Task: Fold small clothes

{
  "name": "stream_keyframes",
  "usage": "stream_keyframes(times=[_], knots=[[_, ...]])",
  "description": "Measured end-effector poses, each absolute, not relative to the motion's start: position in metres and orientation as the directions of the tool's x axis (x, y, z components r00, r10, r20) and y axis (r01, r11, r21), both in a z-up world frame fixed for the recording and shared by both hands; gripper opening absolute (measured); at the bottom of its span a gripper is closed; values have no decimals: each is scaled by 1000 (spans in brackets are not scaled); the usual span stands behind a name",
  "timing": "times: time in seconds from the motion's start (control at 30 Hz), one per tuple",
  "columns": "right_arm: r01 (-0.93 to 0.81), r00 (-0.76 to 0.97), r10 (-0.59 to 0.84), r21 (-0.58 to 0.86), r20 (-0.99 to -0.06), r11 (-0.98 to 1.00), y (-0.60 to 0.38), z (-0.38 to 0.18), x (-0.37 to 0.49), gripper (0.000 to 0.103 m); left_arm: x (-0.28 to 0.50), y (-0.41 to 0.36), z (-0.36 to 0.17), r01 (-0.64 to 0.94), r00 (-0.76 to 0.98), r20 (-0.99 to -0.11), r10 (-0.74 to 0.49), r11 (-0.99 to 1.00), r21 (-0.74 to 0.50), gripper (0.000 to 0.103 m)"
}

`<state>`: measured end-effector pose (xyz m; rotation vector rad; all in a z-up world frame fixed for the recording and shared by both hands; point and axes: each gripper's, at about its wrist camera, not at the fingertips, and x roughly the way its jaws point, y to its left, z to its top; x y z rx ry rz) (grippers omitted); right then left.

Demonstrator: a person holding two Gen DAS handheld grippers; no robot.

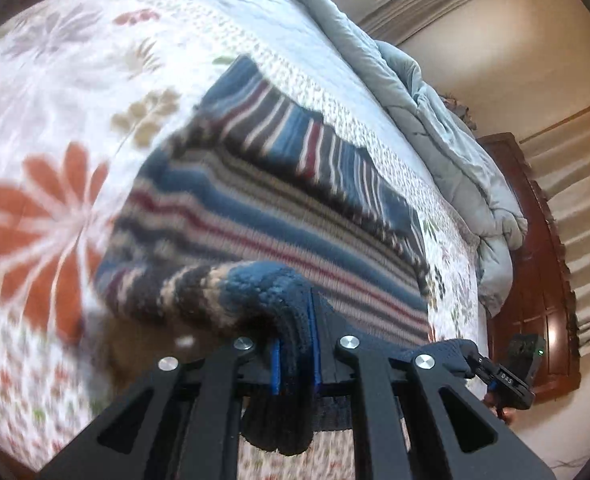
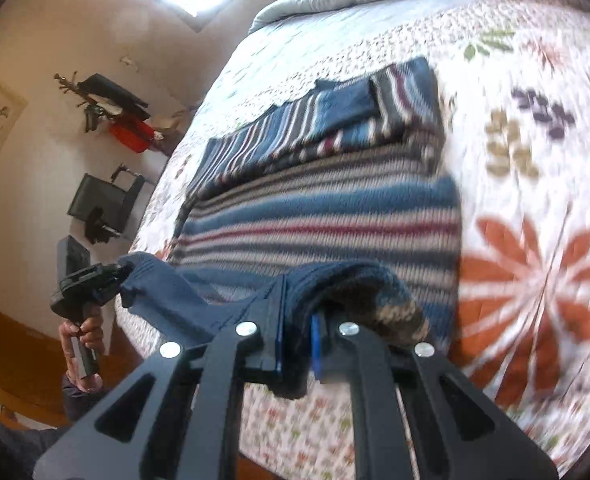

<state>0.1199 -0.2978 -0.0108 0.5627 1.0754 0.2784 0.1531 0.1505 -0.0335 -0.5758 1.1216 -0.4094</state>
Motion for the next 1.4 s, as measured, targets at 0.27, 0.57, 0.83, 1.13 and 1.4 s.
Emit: stream_keyframes(times=[0.27, 0.57, 0.83, 1.13, 1.4], knots=[[151, 428, 437, 539, -791, 829, -325, -40, 211, 9, 234, 131, -52, -8, 384, -762, -522, 823, -567, 12], [324, 402, 516, 644, -757, 693, -367, -103, 253, 21, 278, 137, -110, -140, 281, -786, -552, 786, -602, 20], [312, 482, 479, 654, -734, 689, -392, -75, 233, 61, 255, 194, -65, -148, 411, -796, -443, 830, -538, 43], [119, 404, 324, 400, -856, 909, -355, -48, 248, 61, 262, 135, -38, 88, 443, -859, -258, 966, -245, 58], [-12, 336, 333, 350, -881, 937, -329, -61, 285, 56, 279, 95, -31, 339, 466, -821, -328, 924, -177, 59]])
